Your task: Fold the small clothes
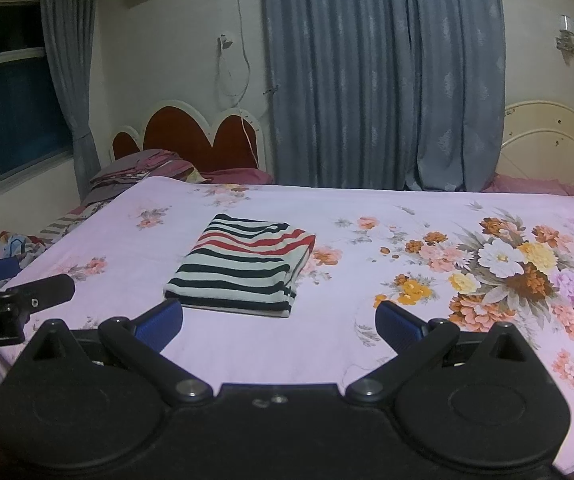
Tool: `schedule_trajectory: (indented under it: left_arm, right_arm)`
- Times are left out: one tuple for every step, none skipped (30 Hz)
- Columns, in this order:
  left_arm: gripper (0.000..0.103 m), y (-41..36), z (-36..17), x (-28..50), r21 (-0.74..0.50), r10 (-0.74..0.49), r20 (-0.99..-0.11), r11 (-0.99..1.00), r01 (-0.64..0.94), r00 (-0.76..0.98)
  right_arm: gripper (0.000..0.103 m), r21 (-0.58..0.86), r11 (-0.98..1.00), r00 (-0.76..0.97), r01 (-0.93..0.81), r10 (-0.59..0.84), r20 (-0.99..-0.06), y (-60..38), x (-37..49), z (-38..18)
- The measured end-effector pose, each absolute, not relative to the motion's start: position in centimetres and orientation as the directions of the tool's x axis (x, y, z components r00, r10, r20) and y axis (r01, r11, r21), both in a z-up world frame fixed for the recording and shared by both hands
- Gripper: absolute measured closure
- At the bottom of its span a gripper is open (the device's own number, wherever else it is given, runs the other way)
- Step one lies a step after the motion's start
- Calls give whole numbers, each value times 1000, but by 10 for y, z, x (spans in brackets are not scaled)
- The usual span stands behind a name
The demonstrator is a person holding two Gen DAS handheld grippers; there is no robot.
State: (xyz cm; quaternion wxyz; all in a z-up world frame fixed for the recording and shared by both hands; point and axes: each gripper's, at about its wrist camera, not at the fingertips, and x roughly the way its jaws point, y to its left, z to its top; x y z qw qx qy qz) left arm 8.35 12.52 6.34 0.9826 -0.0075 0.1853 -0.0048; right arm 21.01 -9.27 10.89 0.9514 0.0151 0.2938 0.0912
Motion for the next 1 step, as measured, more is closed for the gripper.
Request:
schedule_trajectory:
  left_arm:
    - [0,125,63,84,-18,-11,-367,1000,5,930]
  right_arm:
    - [1,84,982,810,-166,185,-556,-93,210,108]
